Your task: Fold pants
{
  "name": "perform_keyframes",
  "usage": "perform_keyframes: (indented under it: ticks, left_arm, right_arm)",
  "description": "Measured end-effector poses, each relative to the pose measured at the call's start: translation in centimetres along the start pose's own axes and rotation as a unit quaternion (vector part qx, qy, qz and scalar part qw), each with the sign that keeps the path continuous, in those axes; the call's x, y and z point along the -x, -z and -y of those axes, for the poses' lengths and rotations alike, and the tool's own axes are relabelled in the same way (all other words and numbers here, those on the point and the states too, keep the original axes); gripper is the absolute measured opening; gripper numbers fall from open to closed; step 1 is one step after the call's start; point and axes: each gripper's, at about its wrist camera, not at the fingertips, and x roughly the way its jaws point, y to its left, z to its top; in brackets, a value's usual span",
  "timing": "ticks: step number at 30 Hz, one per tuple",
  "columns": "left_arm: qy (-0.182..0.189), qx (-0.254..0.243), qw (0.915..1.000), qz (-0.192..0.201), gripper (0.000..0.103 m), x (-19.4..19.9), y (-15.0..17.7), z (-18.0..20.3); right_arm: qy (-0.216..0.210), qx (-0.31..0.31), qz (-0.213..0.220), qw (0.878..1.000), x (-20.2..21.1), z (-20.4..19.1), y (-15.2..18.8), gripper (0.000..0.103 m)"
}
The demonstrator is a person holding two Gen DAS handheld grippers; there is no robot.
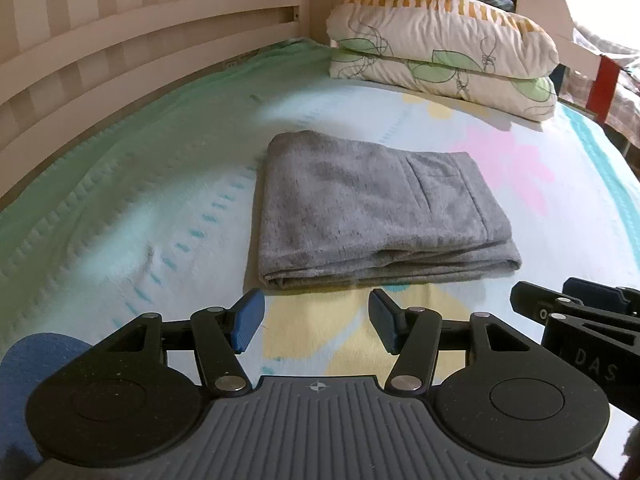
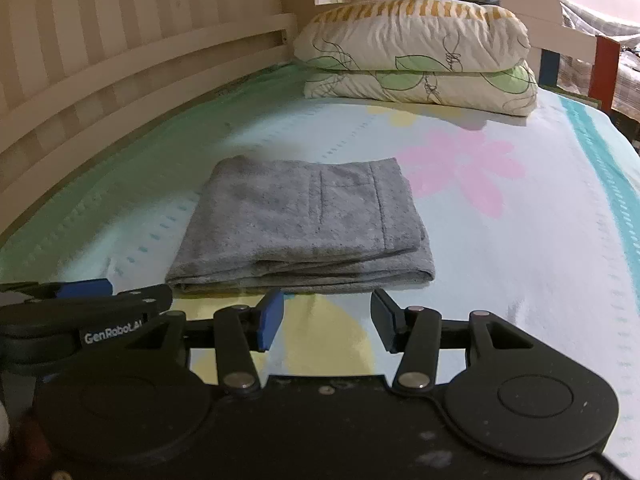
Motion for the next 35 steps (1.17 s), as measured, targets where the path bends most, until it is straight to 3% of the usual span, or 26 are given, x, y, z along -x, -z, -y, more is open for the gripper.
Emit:
perform_keyframes:
  ticks: [35]
  left_arm:
    - [0.002, -0.01, 0.9996, -0.025, 0.056, -0.83, 0.54, 0.52]
  right_arm:
    - [-0.001, 0.007, -0.012, 1.0, -0.71, -0.22, -0.08, 0.053]
